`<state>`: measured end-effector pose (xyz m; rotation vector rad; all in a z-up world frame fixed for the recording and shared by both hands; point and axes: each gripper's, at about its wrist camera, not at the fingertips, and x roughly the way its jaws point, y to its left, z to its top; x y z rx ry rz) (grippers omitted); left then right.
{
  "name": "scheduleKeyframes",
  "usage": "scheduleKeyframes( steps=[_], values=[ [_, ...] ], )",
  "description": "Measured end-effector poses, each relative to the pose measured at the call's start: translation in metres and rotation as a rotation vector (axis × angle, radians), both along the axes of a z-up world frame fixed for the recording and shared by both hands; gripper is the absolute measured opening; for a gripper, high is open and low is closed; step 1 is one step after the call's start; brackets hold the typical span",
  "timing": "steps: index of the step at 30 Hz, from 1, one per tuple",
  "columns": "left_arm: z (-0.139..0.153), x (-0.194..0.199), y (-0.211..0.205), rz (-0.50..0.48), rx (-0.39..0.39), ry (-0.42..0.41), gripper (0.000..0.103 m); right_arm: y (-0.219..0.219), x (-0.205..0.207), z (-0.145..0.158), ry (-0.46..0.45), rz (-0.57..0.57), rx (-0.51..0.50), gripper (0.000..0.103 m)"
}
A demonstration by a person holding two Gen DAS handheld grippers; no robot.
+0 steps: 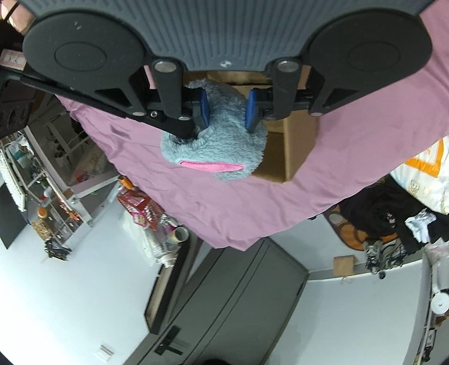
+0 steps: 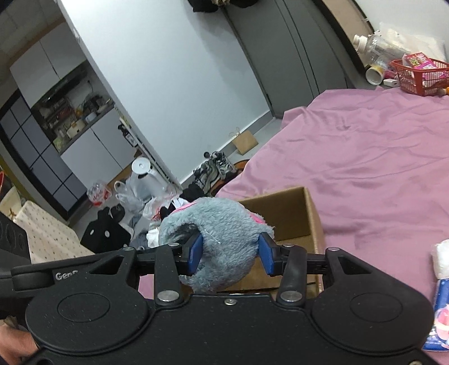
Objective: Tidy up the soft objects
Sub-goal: 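Lift the grey plush with both grippers and carry it over the cardboard box, then lower the grey plush into the box and open both grippers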
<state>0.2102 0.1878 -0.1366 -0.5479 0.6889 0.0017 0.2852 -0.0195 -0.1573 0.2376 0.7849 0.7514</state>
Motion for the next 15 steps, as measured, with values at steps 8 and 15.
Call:
scheduleKeyframes(
  steps=[8, 15],
  values=[
    [0.02, -0.006, 0.005, 0.034, 0.1, 0.043, 0.033, 0.004, -0.004, 0.0, -0.006, 0.042, -0.01, 0.058],
    [0.043, -0.023, 0.007, 0.1, 0.116, 0.045, 0.055, -0.015, -0.011, 0.024, -0.034, 0.001, 0.012, 0.079]
  ],
)
